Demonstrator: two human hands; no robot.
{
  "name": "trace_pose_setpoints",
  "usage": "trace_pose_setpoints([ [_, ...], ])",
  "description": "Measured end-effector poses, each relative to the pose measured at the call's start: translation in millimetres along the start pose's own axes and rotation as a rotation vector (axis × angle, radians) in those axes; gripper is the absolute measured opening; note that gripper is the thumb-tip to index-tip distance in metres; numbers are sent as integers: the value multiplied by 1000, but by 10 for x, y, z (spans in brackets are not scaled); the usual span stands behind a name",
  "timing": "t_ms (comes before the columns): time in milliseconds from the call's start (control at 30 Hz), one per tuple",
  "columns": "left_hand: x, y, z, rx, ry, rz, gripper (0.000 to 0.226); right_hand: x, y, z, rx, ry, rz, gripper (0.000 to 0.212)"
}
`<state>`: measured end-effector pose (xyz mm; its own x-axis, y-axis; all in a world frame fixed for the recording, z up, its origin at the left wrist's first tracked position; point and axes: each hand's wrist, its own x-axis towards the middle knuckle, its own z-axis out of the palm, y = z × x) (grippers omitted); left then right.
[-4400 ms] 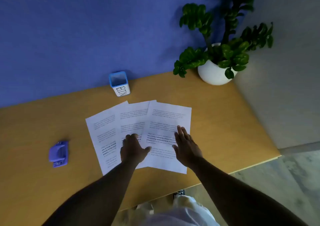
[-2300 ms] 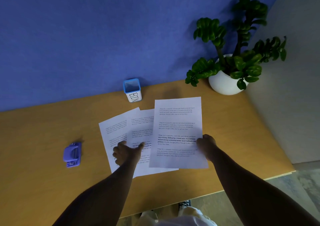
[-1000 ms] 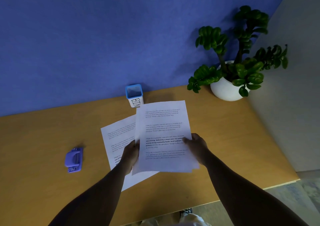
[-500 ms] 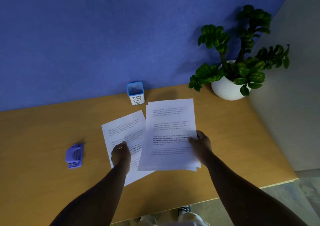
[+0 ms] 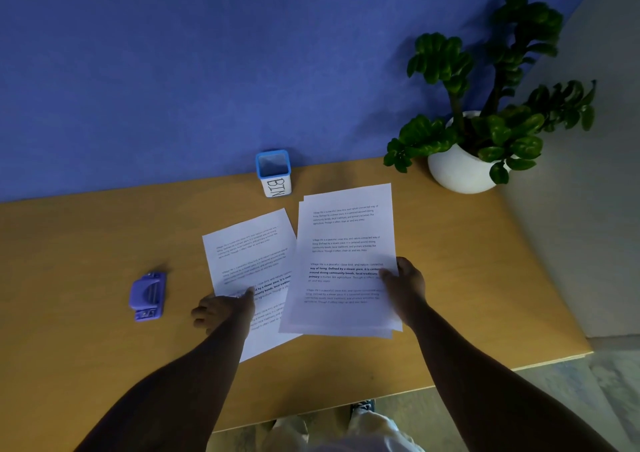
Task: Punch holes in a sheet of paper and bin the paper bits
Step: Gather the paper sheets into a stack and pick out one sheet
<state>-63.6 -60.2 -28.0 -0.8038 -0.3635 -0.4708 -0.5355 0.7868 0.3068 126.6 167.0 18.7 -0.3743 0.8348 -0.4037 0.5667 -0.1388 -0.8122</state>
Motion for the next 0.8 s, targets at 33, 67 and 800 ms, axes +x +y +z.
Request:
trace_pose_setpoints([
  [33, 17, -1, -3, 24, -3, 5, 118, -2, 2, 9, -1, 1, 0, 14],
  [67, 35, -5, -4, 42, -5, 8, 121, -6, 2, 17, -2, 0, -1, 14],
  [800, 180, -160, -144, -292, -100, 276, 27, 1, -212, 66, 87, -174, 50, 17],
])
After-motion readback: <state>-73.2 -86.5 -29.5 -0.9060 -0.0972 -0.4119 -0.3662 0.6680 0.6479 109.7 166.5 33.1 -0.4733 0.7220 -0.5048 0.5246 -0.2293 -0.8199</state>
